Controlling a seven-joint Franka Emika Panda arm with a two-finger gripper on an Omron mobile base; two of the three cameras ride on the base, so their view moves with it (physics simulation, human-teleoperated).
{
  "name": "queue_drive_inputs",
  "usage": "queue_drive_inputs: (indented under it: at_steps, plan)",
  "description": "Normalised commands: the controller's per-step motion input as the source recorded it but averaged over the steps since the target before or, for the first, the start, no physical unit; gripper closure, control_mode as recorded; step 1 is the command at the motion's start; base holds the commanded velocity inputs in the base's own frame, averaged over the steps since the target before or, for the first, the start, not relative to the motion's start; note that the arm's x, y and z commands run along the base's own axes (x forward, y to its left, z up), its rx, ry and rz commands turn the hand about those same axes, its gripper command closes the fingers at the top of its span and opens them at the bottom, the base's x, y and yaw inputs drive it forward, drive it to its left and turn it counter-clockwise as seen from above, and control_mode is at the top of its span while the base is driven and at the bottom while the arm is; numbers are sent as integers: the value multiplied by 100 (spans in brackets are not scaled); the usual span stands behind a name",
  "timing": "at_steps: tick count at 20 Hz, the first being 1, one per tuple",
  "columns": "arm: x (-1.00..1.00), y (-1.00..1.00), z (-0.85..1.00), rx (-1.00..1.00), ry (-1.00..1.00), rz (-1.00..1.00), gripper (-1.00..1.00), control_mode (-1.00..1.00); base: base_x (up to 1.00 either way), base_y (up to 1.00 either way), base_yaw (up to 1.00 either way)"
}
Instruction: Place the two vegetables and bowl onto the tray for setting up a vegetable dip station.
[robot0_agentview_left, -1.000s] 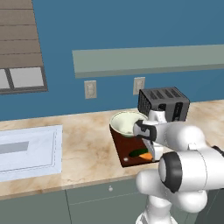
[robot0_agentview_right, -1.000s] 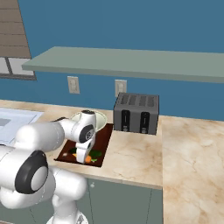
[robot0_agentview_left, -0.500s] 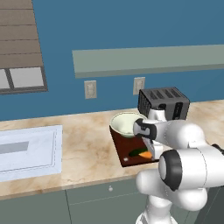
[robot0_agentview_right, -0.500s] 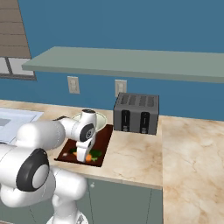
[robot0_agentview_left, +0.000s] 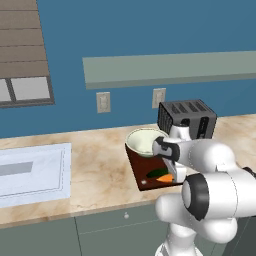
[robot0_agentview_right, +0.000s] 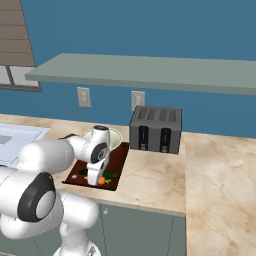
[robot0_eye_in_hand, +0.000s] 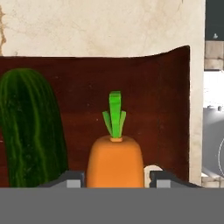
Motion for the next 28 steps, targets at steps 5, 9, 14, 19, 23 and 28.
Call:
queue_drive_inputs:
  at_steps: [5,9,14,19,23,28]
  plan:
    - [0,0,-8,0,0,0,-100,-100,0,0,0]
    - [0,0,-1,0,0,0,100,-100,0,0,0]
    - [0,0,3,0,0,0,100,-100,0,0,0]
    - [-9,0,14,0,0,0,100,-100,0,0,0]
    - [-20,0,20,0,0,0,100,-100,0,0,0]
    - [-22,0,19,0,3,0,100,-100,0,0,0]
